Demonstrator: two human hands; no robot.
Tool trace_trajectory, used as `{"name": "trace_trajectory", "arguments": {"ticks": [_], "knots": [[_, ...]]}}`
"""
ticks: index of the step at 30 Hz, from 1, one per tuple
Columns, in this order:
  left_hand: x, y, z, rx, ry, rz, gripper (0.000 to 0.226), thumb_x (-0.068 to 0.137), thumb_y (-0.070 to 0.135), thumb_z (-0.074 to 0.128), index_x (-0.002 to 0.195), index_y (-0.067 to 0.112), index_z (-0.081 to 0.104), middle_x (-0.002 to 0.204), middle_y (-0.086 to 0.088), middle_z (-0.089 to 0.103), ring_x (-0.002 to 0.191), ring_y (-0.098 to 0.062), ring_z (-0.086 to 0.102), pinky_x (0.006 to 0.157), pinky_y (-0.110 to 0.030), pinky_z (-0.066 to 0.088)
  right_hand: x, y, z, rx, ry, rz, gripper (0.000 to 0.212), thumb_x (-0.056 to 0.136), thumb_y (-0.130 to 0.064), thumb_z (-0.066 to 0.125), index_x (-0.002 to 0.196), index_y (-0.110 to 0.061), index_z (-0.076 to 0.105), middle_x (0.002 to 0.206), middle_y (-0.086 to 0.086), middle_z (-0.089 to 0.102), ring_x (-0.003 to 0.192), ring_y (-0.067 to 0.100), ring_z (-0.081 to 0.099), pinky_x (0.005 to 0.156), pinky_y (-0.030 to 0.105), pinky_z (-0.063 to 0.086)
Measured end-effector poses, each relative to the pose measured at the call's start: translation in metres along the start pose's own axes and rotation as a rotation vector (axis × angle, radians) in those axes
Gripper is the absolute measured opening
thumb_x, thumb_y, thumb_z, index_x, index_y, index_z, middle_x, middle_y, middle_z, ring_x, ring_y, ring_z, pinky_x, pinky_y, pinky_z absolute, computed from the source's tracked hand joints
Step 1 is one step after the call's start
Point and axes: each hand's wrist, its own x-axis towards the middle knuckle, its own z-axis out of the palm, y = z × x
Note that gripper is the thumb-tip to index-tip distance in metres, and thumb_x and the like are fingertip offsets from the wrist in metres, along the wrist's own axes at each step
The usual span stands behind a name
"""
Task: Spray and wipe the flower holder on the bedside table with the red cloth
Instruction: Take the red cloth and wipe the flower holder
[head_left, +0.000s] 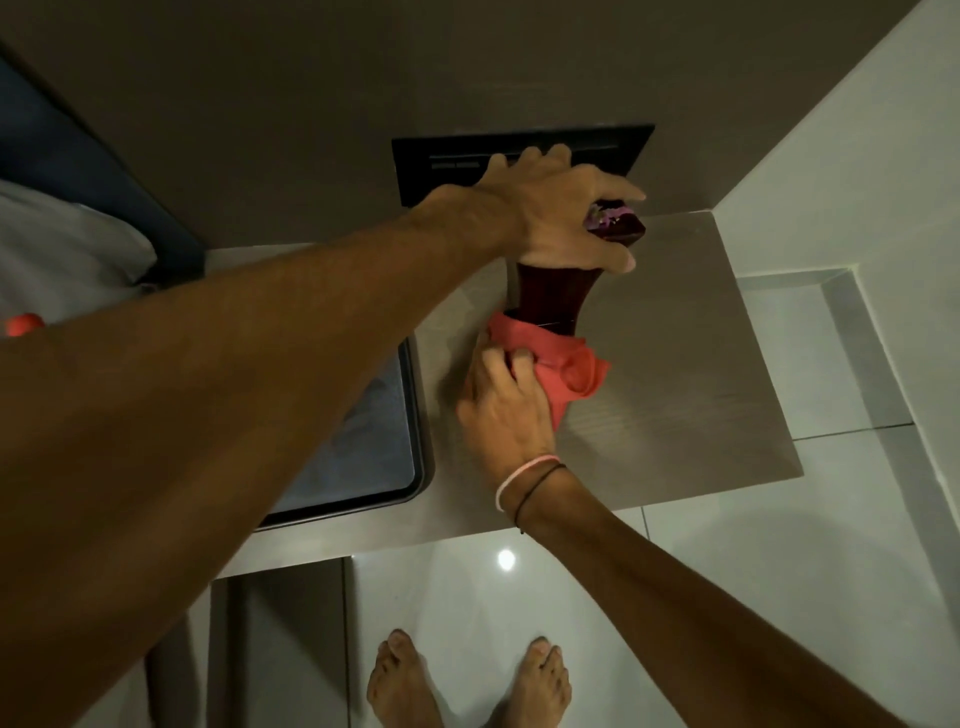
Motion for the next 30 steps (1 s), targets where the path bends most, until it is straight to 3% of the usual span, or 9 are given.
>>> {"name": "trace_trajectory", "arguments": {"ticks": [5,11,13,16,19,21,25,28,30], "knots": [[-0.005,0.001,-0.001,0.002,0.006,0.011,0.077,0.082,0.073,0.056,0.152,0.048,0.032,0.148,-0.018,0.041,0.139,-0.040,0.037,0.114,-0.063,0.026,0.010,-0.023,-0.014,0.124,-0.128,0.032,0.029,0.092,-0.029,0.052,0.082,-0.017,0.077,0.092,0.006,0.074,0.125,0.033,0.038,0.103,0.048,0.021],[-0.004,0.002,0.001,-0.006,0.027,0.018,0.077,0.081,0.074,0.056,0.150,0.048,0.034,0.146,-0.017,0.043,0.137,-0.038,0.038,0.113,-0.061,0.026,-0.042,-0.004,-0.014,0.712,-0.123,0.253,0.017,0.085,-0.034,0.059,0.094,-0.022,0.068,0.096,0.006,0.067,0.108,0.025,0.050,0.098,0.042,0.038],[-0.005,0.002,0.004,-0.009,0.040,0.030,0.078,0.080,0.075,0.056,0.150,0.049,0.035,0.145,-0.017,0.044,0.135,-0.038,0.039,0.113,-0.061,0.027,-0.072,0.018,-0.010,1.141,0.021,0.555,0.016,0.088,-0.020,0.060,0.103,-0.020,0.067,0.098,0.003,0.066,0.097,0.018,0.057,0.088,0.035,0.045],[-0.007,0.003,0.006,-0.020,0.055,0.051,0.078,0.077,0.077,0.057,0.148,0.052,0.036,0.139,-0.014,0.047,0.131,-0.035,0.041,0.111,-0.058,0.028,-0.093,0.062,-0.013,1.803,0.484,1.051,0.021,0.082,-0.011,0.062,0.089,-0.027,0.072,0.085,-0.010,0.073,0.081,0.010,0.068,0.073,0.029,0.052],[-0.009,0.004,0.007,-0.008,0.066,0.059,0.077,0.076,0.078,0.057,0.146,0.054,0.038,0.133,-0.010,0.048,0.127,-0.031,0.043,0.109,-0.055,0.028,-0.074,0.107,0.002,2.056,0.681,1.200,0.034,0.083,-0.008,0.055,0.101,-0.030,0.074,0.113,0.009,0.073,0.106,0.027,0.069,0.092,0.048,0.055],[-0.009,0.005,0.007,0.002,0.070,0.057,0.076,0.076,0.078,0.057,0.146,0.054,0.038,0.133,-0.009,0.048,0.127,-0.030,0.043,0.108,-0.054,0.029,-0.042,0.126,0.013,2.104,0.626,1.181,0.042,0.089,0.000,0.048,0.122,-0.020,0.066,0.129,0.021,0.064,0.118,0.035,0.062,0.105,0.055,0.047],[-0.012,0.006,0.010,0.007,0.084,0.065,0.077,0.077,0.077,0.058,0.147,0.052,0.039,0.134,-0.011,0.049,0.126,-0.031,0.044,0.106,-0.052,0.030,0.016,0.112,0.027,2.185,0.228,1.005,0.040,0.096,0.007,0.042,0.134,0.000,0.051,0.135,0.029,0.056,0.114,0.034,0.059,0.111,0.052,0.041],[-0.013,0.007,0.012,0.022,0.100,0.067,0.077,0.076,0.077,0.059,0.146,0.050,0.041,0.134,-0.011,0.049,0.126,-0.031,0.044,0.107,-0.052,0.030,0.026,0.096,0.023,2.222,0.160,0.831,0.043,0.093,0.008,0.034,0.134,0.002,0.049,0.116,0.016,0.067,0.100,0.017,0.067,0.099,0.029,0.051],[-0.013,0.009,0.012,0.013,0.106,0.067,0.077,0.077,0.076,0.059,0.146,0.049,0.042,0.134,-0.011,0.050,0.127,-0.030,0.044,0.108,-0.052,0.030,0.017,0.095,0.018,2.219,0.157,0.891,0.044,0.092,-0.001,0.044,0.135,0.006,0.047,0.101,0.017,0.074,0.088,0.015,0.071,0.077,0.012,0.055]]}}
